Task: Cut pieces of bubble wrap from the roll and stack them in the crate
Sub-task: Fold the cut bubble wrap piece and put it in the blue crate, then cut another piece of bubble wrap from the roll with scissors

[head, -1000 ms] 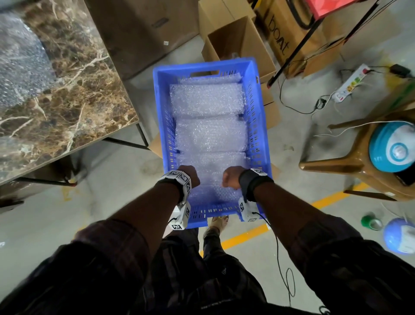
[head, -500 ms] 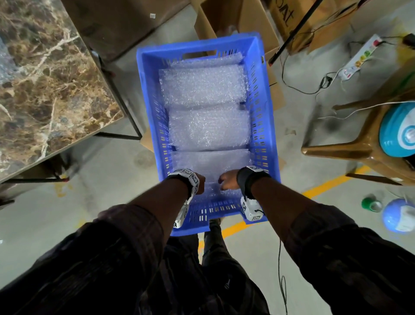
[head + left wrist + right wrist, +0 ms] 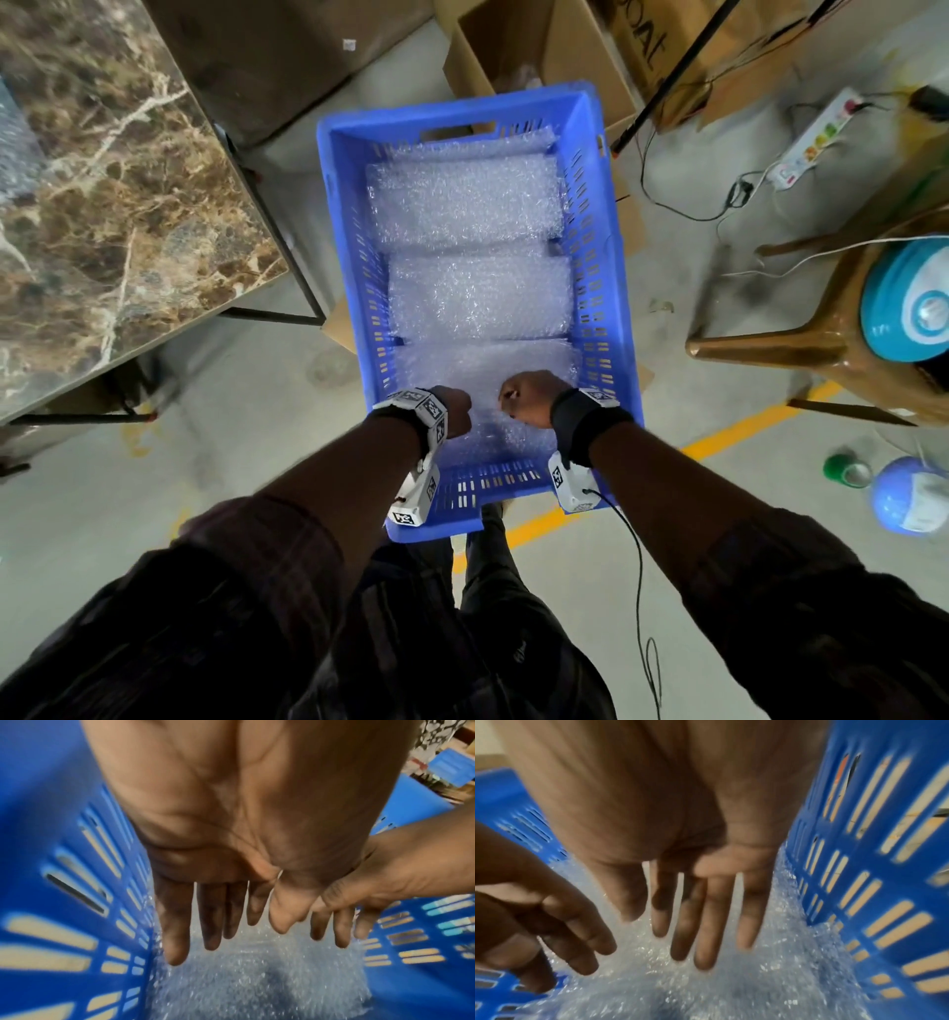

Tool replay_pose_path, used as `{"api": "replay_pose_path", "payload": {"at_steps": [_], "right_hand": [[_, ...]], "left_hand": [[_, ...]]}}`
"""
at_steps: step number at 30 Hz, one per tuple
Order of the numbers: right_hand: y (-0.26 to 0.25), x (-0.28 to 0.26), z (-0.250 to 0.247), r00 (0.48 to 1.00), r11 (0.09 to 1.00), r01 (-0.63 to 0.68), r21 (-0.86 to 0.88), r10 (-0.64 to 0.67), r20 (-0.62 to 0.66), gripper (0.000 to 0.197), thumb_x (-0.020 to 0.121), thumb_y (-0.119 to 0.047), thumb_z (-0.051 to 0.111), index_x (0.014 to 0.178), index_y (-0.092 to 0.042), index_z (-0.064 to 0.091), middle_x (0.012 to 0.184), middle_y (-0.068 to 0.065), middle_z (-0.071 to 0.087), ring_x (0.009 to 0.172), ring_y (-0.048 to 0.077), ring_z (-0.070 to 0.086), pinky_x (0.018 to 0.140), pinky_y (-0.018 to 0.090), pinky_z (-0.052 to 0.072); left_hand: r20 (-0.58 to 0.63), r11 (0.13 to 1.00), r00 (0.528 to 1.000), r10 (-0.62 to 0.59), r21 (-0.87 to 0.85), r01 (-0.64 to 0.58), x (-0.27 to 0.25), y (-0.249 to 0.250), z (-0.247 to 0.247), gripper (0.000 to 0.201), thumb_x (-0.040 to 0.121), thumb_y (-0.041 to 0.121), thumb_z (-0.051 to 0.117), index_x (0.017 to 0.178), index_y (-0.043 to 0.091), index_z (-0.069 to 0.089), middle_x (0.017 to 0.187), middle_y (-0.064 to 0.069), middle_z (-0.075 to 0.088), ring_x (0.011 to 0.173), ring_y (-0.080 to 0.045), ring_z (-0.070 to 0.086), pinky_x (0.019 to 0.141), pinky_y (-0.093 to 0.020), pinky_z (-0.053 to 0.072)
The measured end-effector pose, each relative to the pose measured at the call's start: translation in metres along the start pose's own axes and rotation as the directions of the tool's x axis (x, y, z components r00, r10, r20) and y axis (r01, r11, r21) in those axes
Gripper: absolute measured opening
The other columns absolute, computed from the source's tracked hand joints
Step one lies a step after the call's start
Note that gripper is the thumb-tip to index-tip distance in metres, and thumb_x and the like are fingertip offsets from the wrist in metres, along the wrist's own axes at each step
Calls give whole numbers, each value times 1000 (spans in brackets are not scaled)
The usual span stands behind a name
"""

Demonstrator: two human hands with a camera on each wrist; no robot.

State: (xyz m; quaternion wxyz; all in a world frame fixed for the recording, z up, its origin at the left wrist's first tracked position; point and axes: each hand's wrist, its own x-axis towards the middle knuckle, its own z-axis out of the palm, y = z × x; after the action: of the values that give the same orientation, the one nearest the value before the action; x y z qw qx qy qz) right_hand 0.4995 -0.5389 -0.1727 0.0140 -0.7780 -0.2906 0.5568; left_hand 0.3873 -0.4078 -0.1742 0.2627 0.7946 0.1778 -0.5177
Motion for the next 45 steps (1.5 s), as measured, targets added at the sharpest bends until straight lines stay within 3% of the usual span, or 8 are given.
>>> {"api": "replay_pose_path", "payload": {"at_steps": [7, 11, 17, 25, 33, 38, 40, 45], "right_hand": [[1, -2, -2, 943, 991, 109, 78, -78, -325, 31, 86, -18, 59, 116, -15, 65, 111, 10, 70, 105, 28, 64, 86, 27, 47], [3, -11, 4, 959, 994, 95, 56, -76, -272, 33, 87, -22, 64, 119, -15, 64, 121, 11, 66, 112, 27, 62, 95, 33, 49], [3, -36, 3, 945, 992, 98, 84, -66, -321, 28, 86, -23, 67, 112, -14, 66, 112, 11, 69, 105, 28, 64, 87, 28, 48], [-26, -96, 8, 903, 972, 208, 106, -150, -403, 14, 89, -25, 64, 101, -19, 67, 97, 5, 70, 86, 26, 66, 75, 29, 53], [-124, -141, 48, 731, 869, 489, 73, -363, -579, 9, 86, -14, 62, 89, -13, 71, 77, 3, 69, 75, 22, 63, 74, 29, 50], [-218, -151, 96, 617, 786, 618, 14, -474, -628, 21, 80, -42, 57, 76, -22, 60, 57, -1, 61, 59, 15, 62, 63, 32, 52], [-273, -157, 117, 560, 758, 651, -43, -518, -647, 20, 84, -36, 64, 71, -24, 54, 48, -7, 50, 50, 3, 50, 56, 27, 42], [-387, -160, 175, 421, 694, 717, -71, -512, -748, 37, 90, -32, 66, 65, -9, 50, 49, 3, 44, 49, 15, 37, 55, 37, 38]], "left_hand": [[-114, 992, 993, -18, -130, 3, -4, -3, 5, 58, 92, 20, 53, 148, 15, 36, 144, -14, 49, 130, -30, 49, 107, -37, 40], [-157, 981, 988, -12, -194, -19, -12, -2, 14, 56, 93, 21, 55, 146, 15, 40, 144, -14, 50, 130, -30, 49, 108, -36, 38], [-254, 966, 966, -42, -258, -26, -44, -7, 11, 51, 94, 25, 60, 142, 13, 46, 144, -10, 50, 131, -25, 47, 104, -25, 34], [-495, 929, 860, -125, -363, -74, -136, -19, 13, 37, 93, 23, 57, 130, 18, 57, 129, -8, 61, 119, -26, 57, 100, -30, 42], [-663, 854, 676, -323, -511, -94, -234, -83, 54, 27, 90, 15, 53, 109, 24, 70, 118, -2, 68, 114, -24, 60, 96, -27, 45], [-706, 838, 602, -372, -534, -109, -287, -139, 87, 25, 90, 15, 54, 107, 21, 72, 115, -6, 70, 111, -27, 62, 94, -30, 48], [-716, 806, 552, -428, -578, -125, -312, -181, 102, 22, 89, 19, 56, 104, 23, 72, 110, -6, 72, 107, -28, 64, 92, -34, 50], [-688, 742, 520, -506, -655, -145, -363, -299, 153, 17, 89, 27, 59, 102, 25, 70, 109, -2, 71, 106, -24, 64, 92, -33, 50]]}}
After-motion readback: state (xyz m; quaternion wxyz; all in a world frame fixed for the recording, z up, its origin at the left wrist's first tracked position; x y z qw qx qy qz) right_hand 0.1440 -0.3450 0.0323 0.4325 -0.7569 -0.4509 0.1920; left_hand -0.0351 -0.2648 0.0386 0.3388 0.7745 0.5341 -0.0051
